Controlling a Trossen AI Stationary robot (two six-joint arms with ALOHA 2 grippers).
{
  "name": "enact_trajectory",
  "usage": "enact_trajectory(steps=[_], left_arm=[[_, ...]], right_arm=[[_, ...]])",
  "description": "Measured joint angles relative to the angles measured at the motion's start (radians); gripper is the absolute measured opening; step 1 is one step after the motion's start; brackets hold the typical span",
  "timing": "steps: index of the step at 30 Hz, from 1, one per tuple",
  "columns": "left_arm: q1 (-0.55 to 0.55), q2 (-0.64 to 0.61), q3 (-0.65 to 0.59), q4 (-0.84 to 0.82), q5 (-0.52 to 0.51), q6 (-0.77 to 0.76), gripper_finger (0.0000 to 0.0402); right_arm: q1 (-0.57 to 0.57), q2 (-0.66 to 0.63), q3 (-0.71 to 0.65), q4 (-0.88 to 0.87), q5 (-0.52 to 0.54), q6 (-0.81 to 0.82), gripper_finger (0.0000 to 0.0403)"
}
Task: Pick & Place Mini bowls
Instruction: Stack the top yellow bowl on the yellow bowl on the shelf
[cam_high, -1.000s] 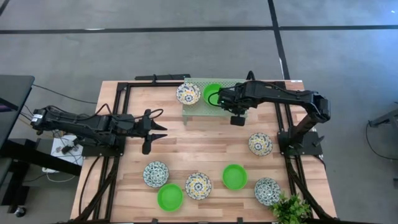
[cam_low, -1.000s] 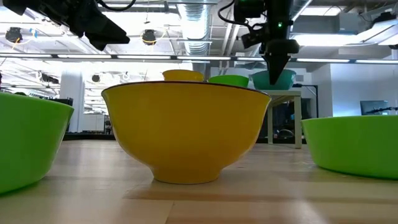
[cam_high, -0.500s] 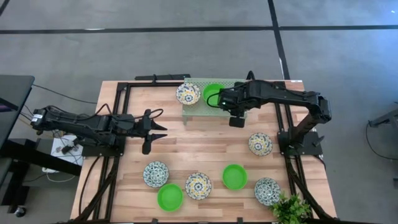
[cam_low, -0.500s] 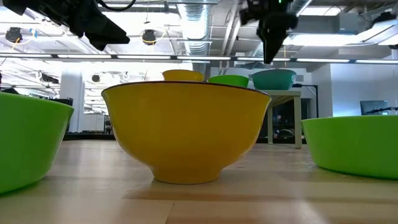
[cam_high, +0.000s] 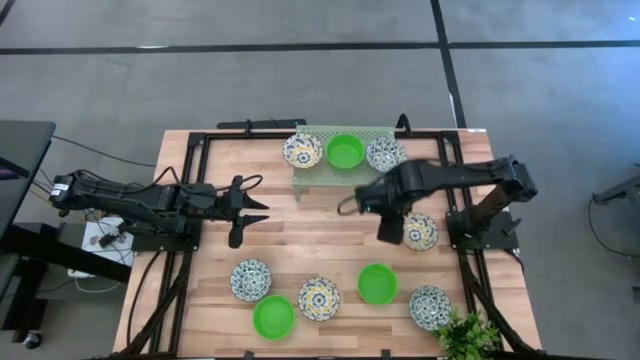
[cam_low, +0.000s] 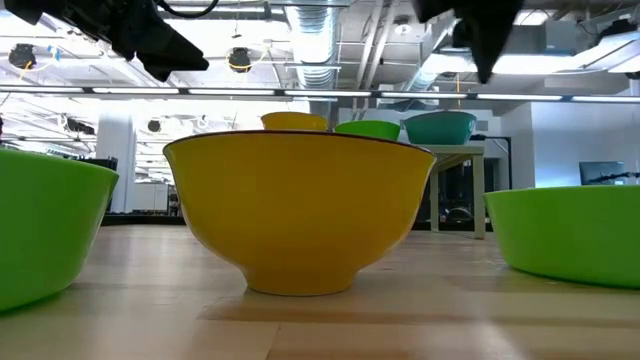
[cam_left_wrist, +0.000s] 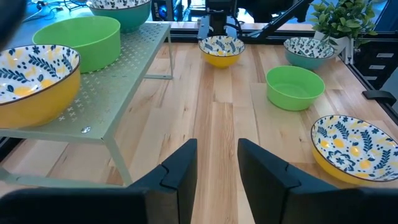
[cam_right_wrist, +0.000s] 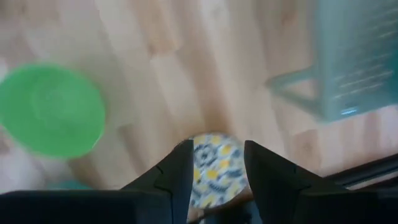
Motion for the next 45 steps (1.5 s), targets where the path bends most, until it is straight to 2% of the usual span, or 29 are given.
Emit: enact_trajectory(steps=[5,12,16,21,27,31,34,37,41,45], left_arm=[[0.0,0.0,0.0,0.0,0.0,-0.002,0.0117],[0.0,0.0,0.0,0.0,0.0,-0.003,0.0117],[0.0,0.0,0.0,0.0,0.0,-0.003,0.0117],[0.0,0.0,0.0,0.001,0.0,-0.003,0.0117],[0.0,0.0,0.0,0.004,0.0,-0.003,0.0117],[0.0,0.0,0.0,0.008,0.0,-0.003,0.0117],[0.0,0.0,0.0,0.01,0.0,-0.003,0.0117],[0.0,0.0,0.0,0.014,0.0,-0.003,0.0117],[0.0,0.0,0.0,0.017,0.0,-0.004,0.0117],[0.0,0.0,0.0,0.029,0.002,-0.022,0.0117]], right_arm=[[0.069,-0.024,-0.156,0.045,-0.035,0.071,0.013],[0.103,-0.133,-0.46,0.268,-0.212,0.255,0.0123],[0.121,-0.18,-0.576,0.385,-0.223,0.326,0.0118],[0.131,-0.187,-0.682,0.438,-0.222,0.411,0.0118],[0.13,-0.179,-0.741,0.501,-0.214,0.421,0.0118],[0.131,-0.171,-0.746,0.512,-0.171,0.42,0.0118],[0.136,-0.163,-0.746,0.552,-0.171,0.365,0.0113],[0.146,-0.158,-0.746,0.581,-0.17,0.267,0.0085],[0.15,-0.16,-0.742,0.582,-0.184,0.205,0.0021],[0.16,-0.158,-0.706,0.588,-0.207,0.186,0.0023]])
